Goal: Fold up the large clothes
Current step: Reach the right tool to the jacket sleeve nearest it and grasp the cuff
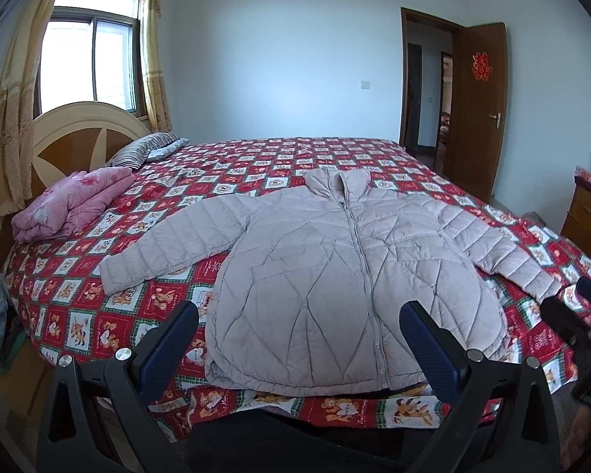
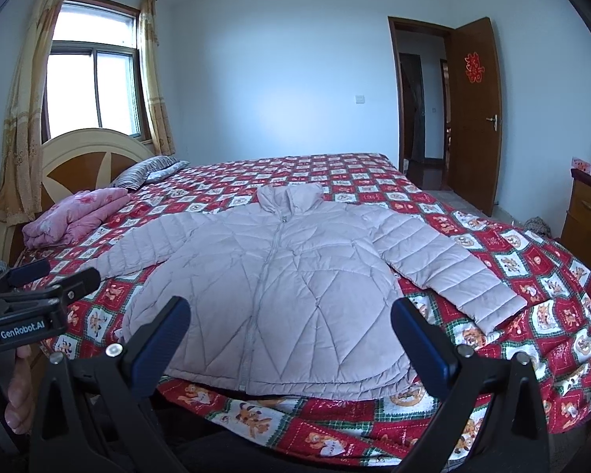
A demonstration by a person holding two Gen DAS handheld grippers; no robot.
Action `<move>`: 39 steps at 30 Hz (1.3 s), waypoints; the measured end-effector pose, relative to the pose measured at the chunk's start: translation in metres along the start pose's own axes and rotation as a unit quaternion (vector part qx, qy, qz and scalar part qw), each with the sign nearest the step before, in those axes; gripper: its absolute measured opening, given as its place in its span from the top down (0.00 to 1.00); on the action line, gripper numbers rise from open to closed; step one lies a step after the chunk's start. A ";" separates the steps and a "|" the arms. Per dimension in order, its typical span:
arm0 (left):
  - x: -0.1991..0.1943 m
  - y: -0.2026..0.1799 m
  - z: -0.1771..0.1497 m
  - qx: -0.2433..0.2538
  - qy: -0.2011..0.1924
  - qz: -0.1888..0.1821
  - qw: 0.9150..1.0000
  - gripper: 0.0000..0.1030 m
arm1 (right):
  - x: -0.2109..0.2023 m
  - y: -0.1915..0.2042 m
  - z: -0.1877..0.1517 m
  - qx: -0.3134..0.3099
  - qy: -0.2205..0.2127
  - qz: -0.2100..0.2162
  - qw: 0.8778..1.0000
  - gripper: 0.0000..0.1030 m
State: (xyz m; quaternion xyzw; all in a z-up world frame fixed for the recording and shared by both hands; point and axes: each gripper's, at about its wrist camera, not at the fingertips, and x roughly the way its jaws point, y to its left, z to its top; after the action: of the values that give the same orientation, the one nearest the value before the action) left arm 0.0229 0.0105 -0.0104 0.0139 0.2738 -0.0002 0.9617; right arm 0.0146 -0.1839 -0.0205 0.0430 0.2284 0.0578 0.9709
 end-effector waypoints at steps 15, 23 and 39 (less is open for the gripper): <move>0.134 0.003 0.008 0.039 0.035 0.028 0.998 0.01 | 0.073 -0.223 -0.033 0.217 0.085 -0.178 0.956 0.00; 0.205 -0.006 0.025 0.069 0.028 0.059 0.995 0.01 | 0.104 -0.280 -0.042 0.279 0.119 -0.203 0.931 0.11; 0.338 0.015 0.047 0.054 0.101 0.102 0.988 0.01 | 0.155 -0.303 -0.022 0.239 0.131 -0.198 0.942 0.87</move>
State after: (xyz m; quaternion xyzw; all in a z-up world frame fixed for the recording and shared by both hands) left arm 0.3351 0.0268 -0.1485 0.0939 0.3663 0.0842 0.9219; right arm 0.1704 -0.4624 -0.1410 0.2195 0.3642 -0.1863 0.8857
